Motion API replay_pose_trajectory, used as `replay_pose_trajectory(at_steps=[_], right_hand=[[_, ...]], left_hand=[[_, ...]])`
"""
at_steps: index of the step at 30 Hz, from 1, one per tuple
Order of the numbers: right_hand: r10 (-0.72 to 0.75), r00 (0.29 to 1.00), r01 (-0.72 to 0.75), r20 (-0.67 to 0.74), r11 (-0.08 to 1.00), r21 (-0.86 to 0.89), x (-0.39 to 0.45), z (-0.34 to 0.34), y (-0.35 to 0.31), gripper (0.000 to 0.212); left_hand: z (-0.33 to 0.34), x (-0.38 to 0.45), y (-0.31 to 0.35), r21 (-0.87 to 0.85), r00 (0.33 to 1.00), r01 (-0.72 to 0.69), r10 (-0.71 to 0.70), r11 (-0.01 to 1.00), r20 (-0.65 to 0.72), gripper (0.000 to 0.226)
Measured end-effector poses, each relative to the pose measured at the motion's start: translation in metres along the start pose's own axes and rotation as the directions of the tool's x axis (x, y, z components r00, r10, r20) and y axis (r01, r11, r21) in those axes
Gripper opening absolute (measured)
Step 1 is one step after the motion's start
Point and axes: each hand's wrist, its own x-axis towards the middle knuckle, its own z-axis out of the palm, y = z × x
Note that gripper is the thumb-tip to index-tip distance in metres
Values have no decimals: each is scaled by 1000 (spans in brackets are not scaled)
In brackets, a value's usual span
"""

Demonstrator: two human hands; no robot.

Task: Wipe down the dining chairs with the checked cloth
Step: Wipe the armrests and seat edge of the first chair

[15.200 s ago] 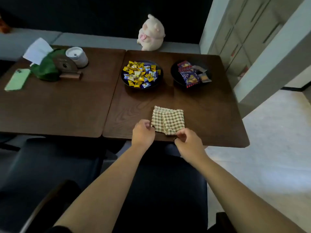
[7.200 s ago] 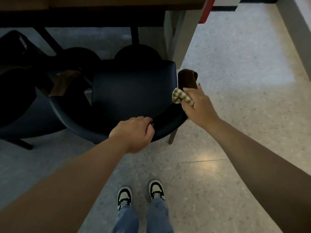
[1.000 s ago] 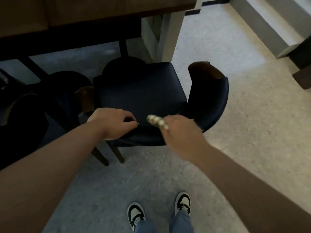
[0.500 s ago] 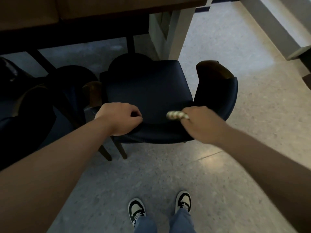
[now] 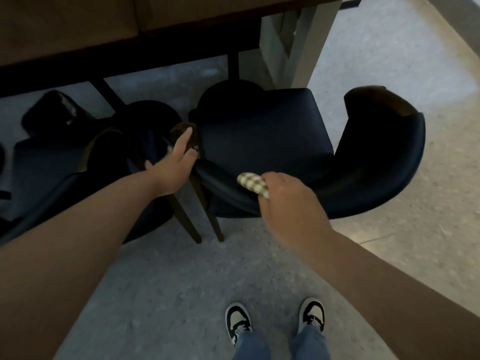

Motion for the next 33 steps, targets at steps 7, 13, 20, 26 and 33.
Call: replay_pose_trajectory(at_steps=[7,13,20,26,33], right_hand=[[-33,999,34,-21,998,54,60,30,-69,24],[-129,981,138,147,989,-49,14,-4,-28,37],[133,970,-187,201,943,276,70,15,-54,13],[-15,944,-36,330,988,148,33,-16,-25,6],[102,932,-107,348,994,-7,32,-19,-33,17]], left_hand=[[1,-4,-1,-544,993,-22,84,839,88,60],[9,-10,29,-815,977,151,-211,560,36,59],[26,-5,58,-922,844,40,-506,386,-176,54],[24,-4,57,-768,864,130,-452,627,-223,55],[15,2,61,-624,870,243,-451,743,-198,64]])
